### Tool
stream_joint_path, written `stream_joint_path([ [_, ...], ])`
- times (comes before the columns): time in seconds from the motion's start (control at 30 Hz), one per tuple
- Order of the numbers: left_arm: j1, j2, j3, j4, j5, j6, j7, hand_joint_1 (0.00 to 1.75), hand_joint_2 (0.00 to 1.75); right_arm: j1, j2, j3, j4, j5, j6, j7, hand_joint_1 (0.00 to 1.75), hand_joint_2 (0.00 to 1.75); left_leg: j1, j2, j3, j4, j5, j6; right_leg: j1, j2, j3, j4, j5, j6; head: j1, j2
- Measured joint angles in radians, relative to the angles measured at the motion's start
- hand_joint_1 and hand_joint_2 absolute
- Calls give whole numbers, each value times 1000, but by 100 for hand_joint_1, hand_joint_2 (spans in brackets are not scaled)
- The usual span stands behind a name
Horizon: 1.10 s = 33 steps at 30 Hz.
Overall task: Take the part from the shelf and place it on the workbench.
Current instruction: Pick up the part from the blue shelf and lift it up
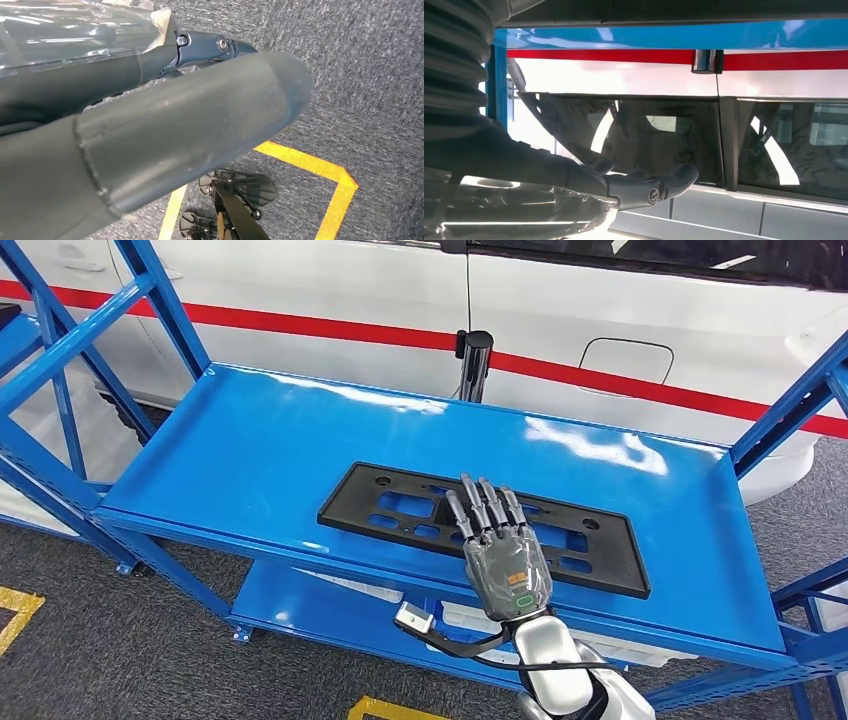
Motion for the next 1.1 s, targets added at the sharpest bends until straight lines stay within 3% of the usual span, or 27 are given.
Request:
stream_joint_path([
  [0.47, 3, -55, 0, 0, 41, 47, 11, 0, 0, -48, 41, -35, 160, 0, -25, -16, 0, 175, 0, 0, 0, 0, 0, 0, 0, 0, 0, 0, 0, 0, 0, 0],
  [1.1, 6, -71, 2, 0, 68, 81, 6, 0, 0, -107, 87, -66, 283, 0, -70, 3, 0, 175, 0, 0, 0, 0, 0, 0, 0, 0, 1, 0, 0, 0, 0, 0],
])
